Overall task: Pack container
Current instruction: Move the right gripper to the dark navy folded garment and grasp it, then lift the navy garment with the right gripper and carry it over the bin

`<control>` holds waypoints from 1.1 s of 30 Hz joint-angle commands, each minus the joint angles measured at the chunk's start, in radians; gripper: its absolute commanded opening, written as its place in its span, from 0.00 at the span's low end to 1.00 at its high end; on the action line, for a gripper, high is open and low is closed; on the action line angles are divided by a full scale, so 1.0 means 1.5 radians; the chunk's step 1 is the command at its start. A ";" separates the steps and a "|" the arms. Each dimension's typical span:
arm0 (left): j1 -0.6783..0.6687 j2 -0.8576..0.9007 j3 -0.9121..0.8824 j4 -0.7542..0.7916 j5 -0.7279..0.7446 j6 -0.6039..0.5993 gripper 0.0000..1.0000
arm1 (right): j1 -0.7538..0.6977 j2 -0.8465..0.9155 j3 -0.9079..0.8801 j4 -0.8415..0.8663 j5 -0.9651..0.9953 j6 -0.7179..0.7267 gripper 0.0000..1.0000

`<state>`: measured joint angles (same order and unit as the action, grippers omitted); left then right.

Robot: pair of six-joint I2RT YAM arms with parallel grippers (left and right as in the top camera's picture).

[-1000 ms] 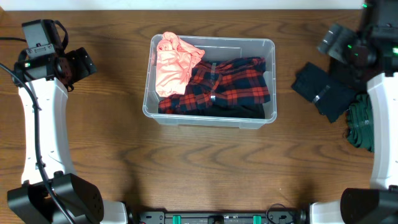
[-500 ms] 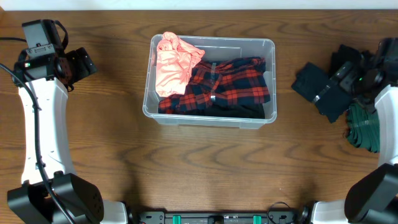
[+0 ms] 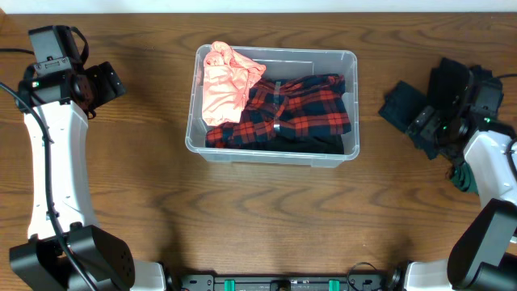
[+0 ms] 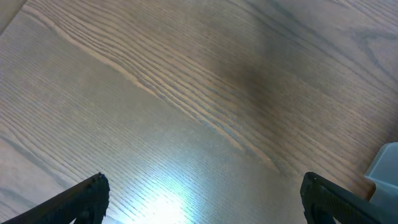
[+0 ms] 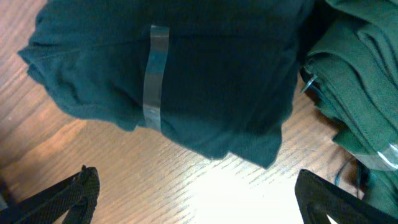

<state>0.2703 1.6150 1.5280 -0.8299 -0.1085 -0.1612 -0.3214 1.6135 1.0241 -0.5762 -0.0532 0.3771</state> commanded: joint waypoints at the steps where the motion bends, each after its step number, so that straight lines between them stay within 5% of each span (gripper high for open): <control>1: 0.002 -0.001 0.000 0.000 -0.006 -0.006 0.98 | 0.003 0.005 -0.038 0.037 -0.003 -0.013 0.97; 12: 0.002 -0.001 0.000 0.000 -0.006 -0.006 0.98 | -0.004 0.006 -0.134 0.199 0.018 -0.001 0.92; 33: 0.002 -0.001 0.000 0.000 -0.006 -0.006 0.98 | -0.014 0.135 -0.144 0.296 0.033 0.048 0.82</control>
<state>0.2703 1.6150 1.5280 -0.8299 -0.1085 -0.1612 -0.3328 1.7462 0.8276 -0.1211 0.0010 0.4168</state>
